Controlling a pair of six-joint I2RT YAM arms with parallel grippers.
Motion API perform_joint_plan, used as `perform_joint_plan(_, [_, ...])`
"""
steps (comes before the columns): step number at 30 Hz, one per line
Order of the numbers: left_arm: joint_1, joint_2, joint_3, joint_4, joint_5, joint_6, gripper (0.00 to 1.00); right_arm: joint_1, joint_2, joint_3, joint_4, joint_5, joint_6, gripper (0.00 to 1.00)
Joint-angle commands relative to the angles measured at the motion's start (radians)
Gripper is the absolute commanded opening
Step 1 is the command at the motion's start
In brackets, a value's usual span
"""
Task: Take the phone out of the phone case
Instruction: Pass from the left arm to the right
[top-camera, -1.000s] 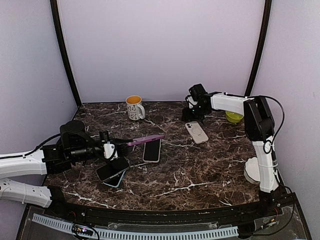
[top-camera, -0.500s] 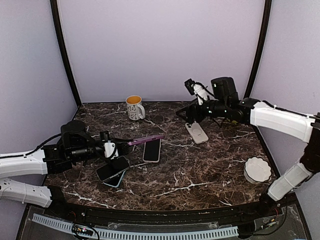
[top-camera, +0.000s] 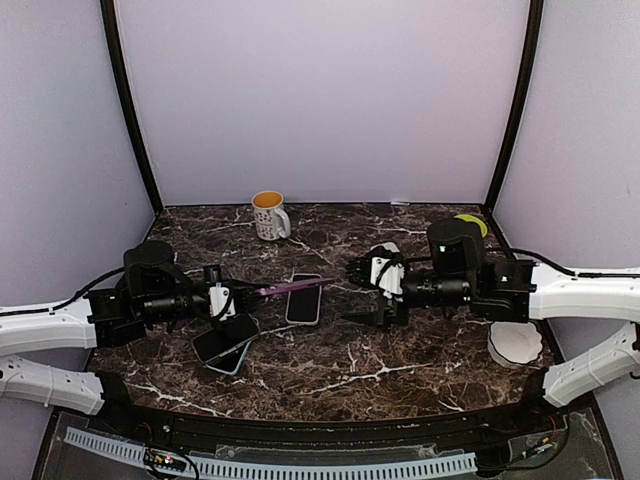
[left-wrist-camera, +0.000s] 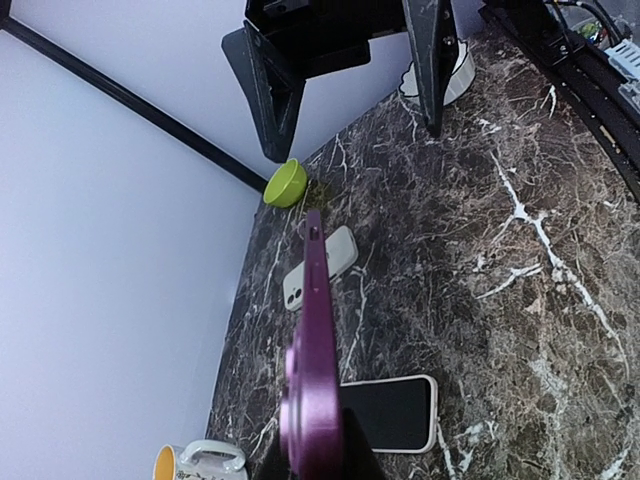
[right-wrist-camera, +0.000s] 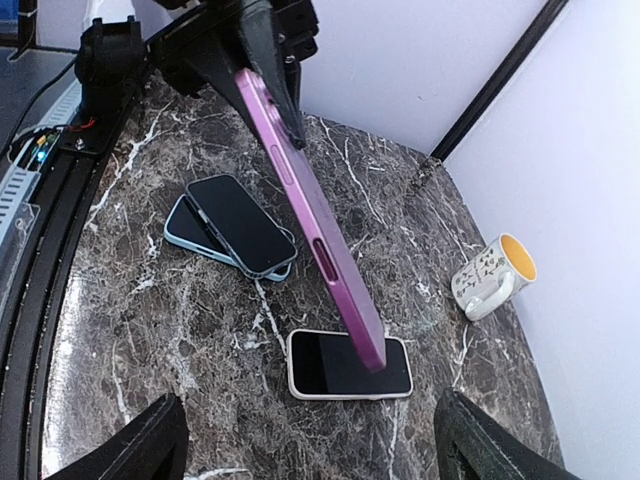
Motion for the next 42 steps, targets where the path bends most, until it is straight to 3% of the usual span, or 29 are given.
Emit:
perform_joint_plan(1, [0.005,-0.03,0.028,0.059,0.09,-0.026,0.0,0.062,0.056,0.057,0.052,0.114,-0.121,0.83])
perform_joint_plan(10, [0.004,-0.042,0.03,0.056,0.123,-0.032,0.0,0.128,0.148,0.119,0.099,0.256,-0.207,0.69])
perform_joint_plan(14, [0.005,-0.046,0.03,0.055,0.125,-0.032,0.0,0.138,0.177,0.142,0.093,0.277,-0.219,0.55])
perform_joint_plan(19, [0.003,-0.047,0.03,0.057,0.125,-0.032,0.0,0.146,0.201,0.15,0.095,0.288,-0.224,0.24])
perform_joint_plan(21, [0.003,-0.048,0.03,0.06,0.125,-0.035,0.0,0.149,0.209,0.154,0.102,0.307,-0.218,0.02])
perform_joint_plan(33, [0.004,-0.046,0.034,0.049,0.14,-0.038,0.0,0.172,0.22,0.14,0.129,0.382,-0.181,0.0])
perform_joint_plan(35, [0.003,-0.04,0.039,0.031,0.152,-0.03,0.06,0.172,0.215,0.143,0.134,0.402,-0.146,0.0])
perform_joint_plan(38, [0.003,-0.032,0.045,0.006,0.164,-0.017,0.38,0.171,0.204,0.133,0.135,0.463,-0.092,0.0])
perform_joint_plan(42, [0.004,-0.032,0.042,0.012,0.157,-0.017,0.64,0.171,0.189,0.1,0.126,0.546,-0.026,0.0])
